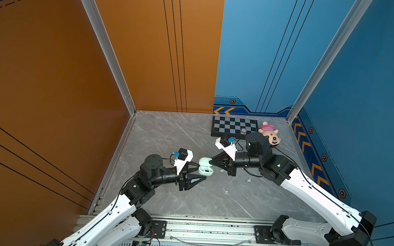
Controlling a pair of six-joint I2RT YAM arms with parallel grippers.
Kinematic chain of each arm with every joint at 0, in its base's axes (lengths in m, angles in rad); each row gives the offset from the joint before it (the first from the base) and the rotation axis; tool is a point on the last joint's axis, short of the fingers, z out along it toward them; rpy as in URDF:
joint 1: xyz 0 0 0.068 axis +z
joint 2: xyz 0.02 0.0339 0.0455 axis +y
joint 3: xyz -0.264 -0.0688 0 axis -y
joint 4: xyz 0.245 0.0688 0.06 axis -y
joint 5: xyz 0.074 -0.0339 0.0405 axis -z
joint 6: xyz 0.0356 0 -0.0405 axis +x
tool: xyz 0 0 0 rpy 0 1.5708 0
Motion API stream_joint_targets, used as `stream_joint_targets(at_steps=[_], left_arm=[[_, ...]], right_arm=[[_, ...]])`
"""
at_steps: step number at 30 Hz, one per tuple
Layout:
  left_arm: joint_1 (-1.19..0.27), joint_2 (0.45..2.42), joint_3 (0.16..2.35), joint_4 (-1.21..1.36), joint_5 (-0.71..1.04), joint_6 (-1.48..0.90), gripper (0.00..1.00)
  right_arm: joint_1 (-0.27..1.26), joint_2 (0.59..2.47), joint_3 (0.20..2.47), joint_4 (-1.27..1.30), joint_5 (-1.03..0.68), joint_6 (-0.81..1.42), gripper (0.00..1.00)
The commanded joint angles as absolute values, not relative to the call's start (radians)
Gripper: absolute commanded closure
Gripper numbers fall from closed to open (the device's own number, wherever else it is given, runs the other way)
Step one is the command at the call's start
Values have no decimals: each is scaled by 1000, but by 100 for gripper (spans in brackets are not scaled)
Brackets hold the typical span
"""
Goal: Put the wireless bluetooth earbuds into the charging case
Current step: 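Push the lid fully back with the right gripper, then release it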
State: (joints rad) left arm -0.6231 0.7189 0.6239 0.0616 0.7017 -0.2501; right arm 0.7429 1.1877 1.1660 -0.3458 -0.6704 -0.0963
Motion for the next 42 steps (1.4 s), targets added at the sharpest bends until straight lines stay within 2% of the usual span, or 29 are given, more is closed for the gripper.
stream_joint_targets(at_steps=[1,6,11,14,18,19,31,35,40,41,42], left_arm=[[-631,695,644,80,648,-264,18],[-627,661,665,24,626,-237,10],[-617,624,701,-45,551,-190,6],[-612,622,735,-80,521,-141,7],[-611,672,806,-176,506,-53,12],[-612,686,818,-196,504,-36,19],[-618,770,866,-232,496,2,59],[-621,778,871,-232,476,0,78],[-623,778,876,-232,465,-17,95],[-623,776,875,-232,465,-23,99],[-623,776,873,-232,465,-30,100]], right_arm=[[744,1149,1154,-298,-623,-117,100],[761,1131,1150,-305,-536,-174,100],[805,1119,1147,-336,-430,-263,100],[832,1116,1144,-338,-386,-291,100],[860,1120,1154,-336,-370,-307,100],[864,1121,1156,-336,-367,-309,100],[903,1127,1161,-330,-371,-299,100],[909,1134,1157,-328,-377,-291,100],[914,1146,1156,-319,-379,-258,100],[914,1147,1152,-314,-377,-248,98],[915,1147,1151,-306,-375,-237,95]])
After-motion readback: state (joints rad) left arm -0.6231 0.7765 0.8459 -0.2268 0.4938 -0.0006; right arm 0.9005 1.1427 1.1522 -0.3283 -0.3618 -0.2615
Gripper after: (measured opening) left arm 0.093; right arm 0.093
